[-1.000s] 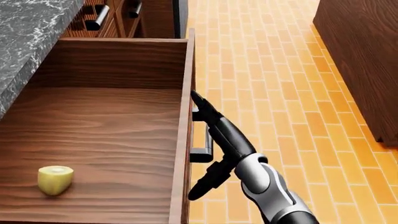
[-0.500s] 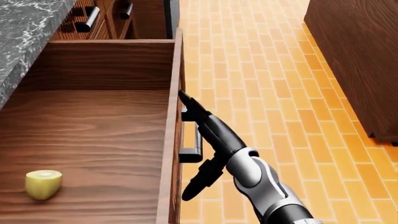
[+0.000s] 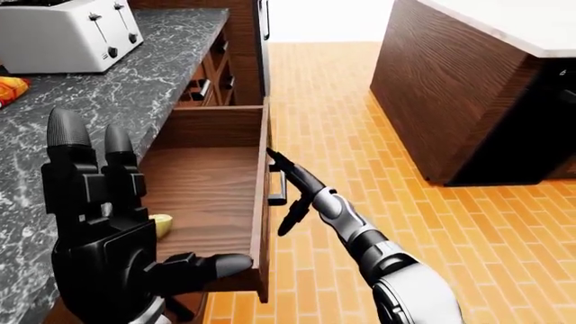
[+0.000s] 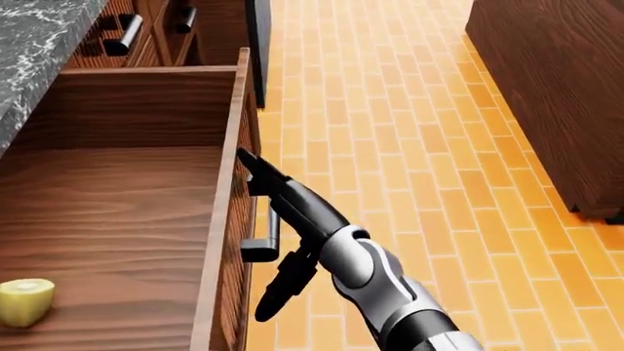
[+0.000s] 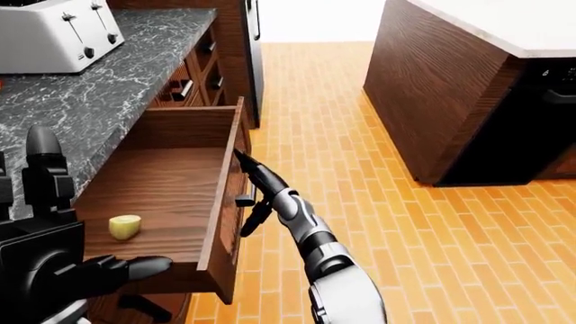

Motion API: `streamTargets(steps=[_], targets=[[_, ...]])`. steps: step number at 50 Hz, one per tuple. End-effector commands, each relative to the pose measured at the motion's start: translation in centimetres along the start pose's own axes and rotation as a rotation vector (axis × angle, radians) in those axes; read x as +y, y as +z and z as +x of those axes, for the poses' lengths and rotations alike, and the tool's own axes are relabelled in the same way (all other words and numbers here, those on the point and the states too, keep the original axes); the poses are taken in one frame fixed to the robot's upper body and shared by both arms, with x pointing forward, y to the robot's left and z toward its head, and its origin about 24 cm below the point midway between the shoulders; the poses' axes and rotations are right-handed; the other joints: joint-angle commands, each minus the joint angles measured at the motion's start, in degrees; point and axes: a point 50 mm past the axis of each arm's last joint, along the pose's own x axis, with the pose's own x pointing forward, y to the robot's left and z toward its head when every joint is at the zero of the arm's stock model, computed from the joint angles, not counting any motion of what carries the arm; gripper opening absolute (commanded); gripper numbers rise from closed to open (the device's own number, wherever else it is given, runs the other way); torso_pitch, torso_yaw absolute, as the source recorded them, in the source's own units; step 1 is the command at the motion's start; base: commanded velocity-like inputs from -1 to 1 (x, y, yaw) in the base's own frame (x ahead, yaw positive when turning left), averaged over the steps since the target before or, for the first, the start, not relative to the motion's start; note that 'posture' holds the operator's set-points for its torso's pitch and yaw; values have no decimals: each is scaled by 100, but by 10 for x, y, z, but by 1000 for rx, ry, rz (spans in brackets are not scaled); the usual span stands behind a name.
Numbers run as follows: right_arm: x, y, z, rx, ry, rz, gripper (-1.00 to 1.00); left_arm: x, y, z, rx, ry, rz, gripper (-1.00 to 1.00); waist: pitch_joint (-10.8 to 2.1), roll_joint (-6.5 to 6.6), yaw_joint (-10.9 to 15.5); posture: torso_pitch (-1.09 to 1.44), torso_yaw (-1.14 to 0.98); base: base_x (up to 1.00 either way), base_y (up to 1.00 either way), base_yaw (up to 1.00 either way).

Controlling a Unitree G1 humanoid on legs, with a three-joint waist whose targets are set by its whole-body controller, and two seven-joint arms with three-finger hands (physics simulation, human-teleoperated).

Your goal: Close the right drawer.

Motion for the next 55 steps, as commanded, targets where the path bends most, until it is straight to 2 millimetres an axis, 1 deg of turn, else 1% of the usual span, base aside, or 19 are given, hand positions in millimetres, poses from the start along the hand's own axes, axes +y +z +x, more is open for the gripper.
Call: streamTargets(steps=[1,7,12,24,35,41,43,46,48,51,55], targets=[[-2,50,13,-225,42,-88,100,0,11,2,-65,-2,-4,100,-150,24,70,0,0,0,0,0],[8,59,17,-240,76,-100,100,0,11,2,-65,0,-5,100,-134,35,66,0,0,0,0,0],[11,65,19,-249,93,-104,100,0,12,2,-65,0,-5,100,-124,43,67,0,0,0,0,0],[35,74,23,-254,164,-111,100,1,11,2,-63,3,-7,100,-111,70,74,0,0,0,0,0],[38,77,25,-241,188,-120,100,1,11,2,-63,5,-9,100,-92,96,87,0,0,0,0,0],[35,76,25,-235,186,-120,100,2,11,2,-64,5,-8,100,-99,97,117,0,0,0,0,0],[30,77,26,-236,175,-119,100,2,11,2,-64,5,-8,100,-104,98,115,0,0,0,0,0],[12,77,26,-235,130,-115,100,2,11,2,-64,5,-7,100,-111,101,108,0,0,0,0,0],[-9,79,26,-237,78,-118,100,2,12,3,-65,6,-7,100,-113,99,108,0,0,0,0,0],[-48,82,22,-240,-18,-129,100,1,12,2,-64,4,-7,100,-116,85,123,0,0,0,0,0],[-96,85,7,-242,-140,-152,100,0,11,2,-63,2,-6,100,-117,48,143,0,0,0,0,0]])
